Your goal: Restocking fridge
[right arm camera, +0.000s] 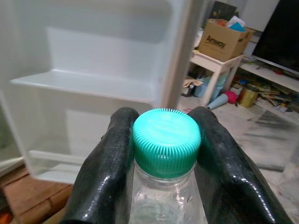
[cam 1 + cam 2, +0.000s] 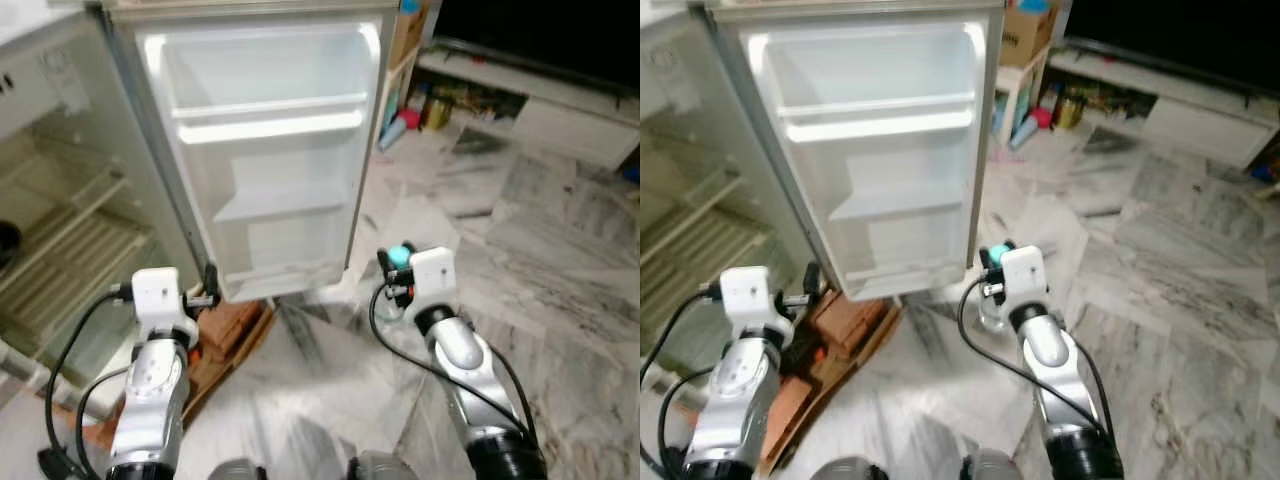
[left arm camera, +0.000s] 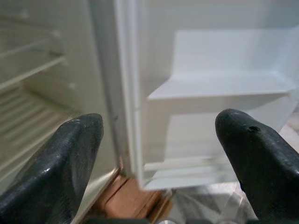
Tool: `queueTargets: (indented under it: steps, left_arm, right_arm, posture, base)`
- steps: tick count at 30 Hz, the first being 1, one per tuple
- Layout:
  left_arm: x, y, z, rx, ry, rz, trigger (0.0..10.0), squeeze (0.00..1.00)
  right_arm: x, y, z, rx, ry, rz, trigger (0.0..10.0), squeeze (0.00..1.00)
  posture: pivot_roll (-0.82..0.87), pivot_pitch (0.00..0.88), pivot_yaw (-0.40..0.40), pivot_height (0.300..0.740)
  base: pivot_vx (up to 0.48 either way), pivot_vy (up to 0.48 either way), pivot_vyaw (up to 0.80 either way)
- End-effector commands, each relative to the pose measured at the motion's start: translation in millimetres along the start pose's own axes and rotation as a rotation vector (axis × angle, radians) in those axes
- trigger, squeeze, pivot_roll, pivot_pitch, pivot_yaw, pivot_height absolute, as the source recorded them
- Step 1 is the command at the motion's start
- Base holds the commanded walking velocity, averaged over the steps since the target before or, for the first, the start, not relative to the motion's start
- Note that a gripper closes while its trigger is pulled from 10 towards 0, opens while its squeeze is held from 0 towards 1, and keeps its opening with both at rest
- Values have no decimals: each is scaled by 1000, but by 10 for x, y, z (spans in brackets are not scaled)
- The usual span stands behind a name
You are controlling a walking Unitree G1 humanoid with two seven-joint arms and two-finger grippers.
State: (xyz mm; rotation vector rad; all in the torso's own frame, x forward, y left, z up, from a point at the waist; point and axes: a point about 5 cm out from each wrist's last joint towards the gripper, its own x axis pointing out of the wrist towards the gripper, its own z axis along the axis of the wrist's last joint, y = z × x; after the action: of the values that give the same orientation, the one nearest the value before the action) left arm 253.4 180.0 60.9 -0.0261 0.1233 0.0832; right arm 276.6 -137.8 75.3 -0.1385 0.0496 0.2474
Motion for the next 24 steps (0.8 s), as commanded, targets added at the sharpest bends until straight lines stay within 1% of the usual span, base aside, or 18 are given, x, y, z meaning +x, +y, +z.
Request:
queueTargets:
  steps: [1, 9, 11, 16, 17, 19, 24]
  left_arm:
    - [-12, -47, -24, 0, 10, -10, 10000, 0]
    - [-17, -64, -22, 6, 9, -17, 10000, 0]
    - [-19, -80, -47, 11, 20, -22, 10000, 0]
    - [-17, -117, -51, 17, 22, -43, 10000, 0]
    - [-12, -131, -50, 3, 21, -62, 10000, 0]
    - [0, -130, -46, 2, 19, -64, 10000, 0]
    - [36, -124, -10, 9, 7, -54, 10000, 0]
  right_arm:
    - [2, -80, 45, -4, -19, -24, 10000, 0]
    - [-6, -66, 46, 1, -19, -18, 10000, 0]
    - [-26, -52, 8, 11, -8, -19, 10000, 0]
    - [-46, -11, -28, 24, 1, -22, 10000, 0]
    - [-50, 4, -40, 16, 2, -25, 10000, 0]
    - [-46, 9, -30, -2, -8, -23, 10000, 0]
    - [-7, -21, 23, -14, -26, -29, 10000, 0]
  posture:
    - [-10, 0, -39, 740]
    - [-11, 0, -33, 740]
    - [-12, 0, -35, 740]
    - [-10, 0, -32, 740]
    - [-11, 0, -31, 740]
    - [-10, 0, -34, 740]
    - [-5, 0, -35, 740]
  base:
    - [337, 341, 0]
    - [341, 337, 0]
    - [309, 0, 0]
    - [0, 0, 0]
    - [0, 0, 0]
    - [0, 0, 0]
    - [0, 0, 723]
